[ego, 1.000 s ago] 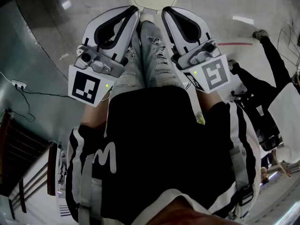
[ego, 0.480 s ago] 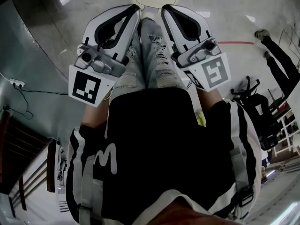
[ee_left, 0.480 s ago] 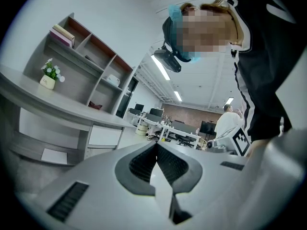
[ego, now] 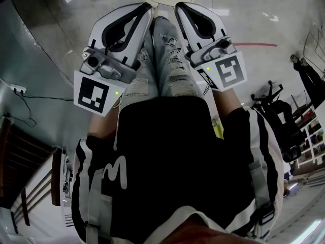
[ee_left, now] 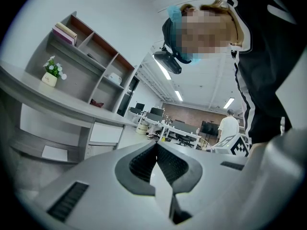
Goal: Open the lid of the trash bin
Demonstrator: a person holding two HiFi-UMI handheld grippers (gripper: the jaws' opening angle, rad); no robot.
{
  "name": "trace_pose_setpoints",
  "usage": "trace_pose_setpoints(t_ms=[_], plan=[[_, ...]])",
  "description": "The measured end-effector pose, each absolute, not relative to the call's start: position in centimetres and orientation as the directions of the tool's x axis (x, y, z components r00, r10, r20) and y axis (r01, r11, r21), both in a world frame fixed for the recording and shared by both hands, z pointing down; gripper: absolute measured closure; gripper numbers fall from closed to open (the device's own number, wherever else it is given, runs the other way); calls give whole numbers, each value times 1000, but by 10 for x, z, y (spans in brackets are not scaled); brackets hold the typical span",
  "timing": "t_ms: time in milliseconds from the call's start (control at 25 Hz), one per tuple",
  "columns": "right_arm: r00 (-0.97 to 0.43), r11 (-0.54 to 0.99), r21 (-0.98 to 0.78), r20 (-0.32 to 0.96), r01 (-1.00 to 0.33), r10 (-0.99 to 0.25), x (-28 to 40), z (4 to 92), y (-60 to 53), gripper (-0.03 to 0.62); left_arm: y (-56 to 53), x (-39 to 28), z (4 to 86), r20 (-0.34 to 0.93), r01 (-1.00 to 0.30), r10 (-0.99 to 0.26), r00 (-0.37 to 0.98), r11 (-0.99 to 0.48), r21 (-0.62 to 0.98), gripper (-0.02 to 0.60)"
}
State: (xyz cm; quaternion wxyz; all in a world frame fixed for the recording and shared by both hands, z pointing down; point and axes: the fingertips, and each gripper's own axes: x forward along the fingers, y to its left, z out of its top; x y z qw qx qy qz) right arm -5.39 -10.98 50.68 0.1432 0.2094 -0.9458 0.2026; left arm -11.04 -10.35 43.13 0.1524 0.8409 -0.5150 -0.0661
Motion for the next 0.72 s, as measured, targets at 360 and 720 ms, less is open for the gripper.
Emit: trace_pose_setpoints(t_ms=[360,720], plan=[[-840,819,-317,435,-479,-324,-48,553,-106,585,-103,-110,431,50,-844,-884,465,-426,327,580],[-811,811,-317,505,-491,-293,-44,599,-95,585,-101,-110,434,59,-844,-883,465,-423,329,580]])
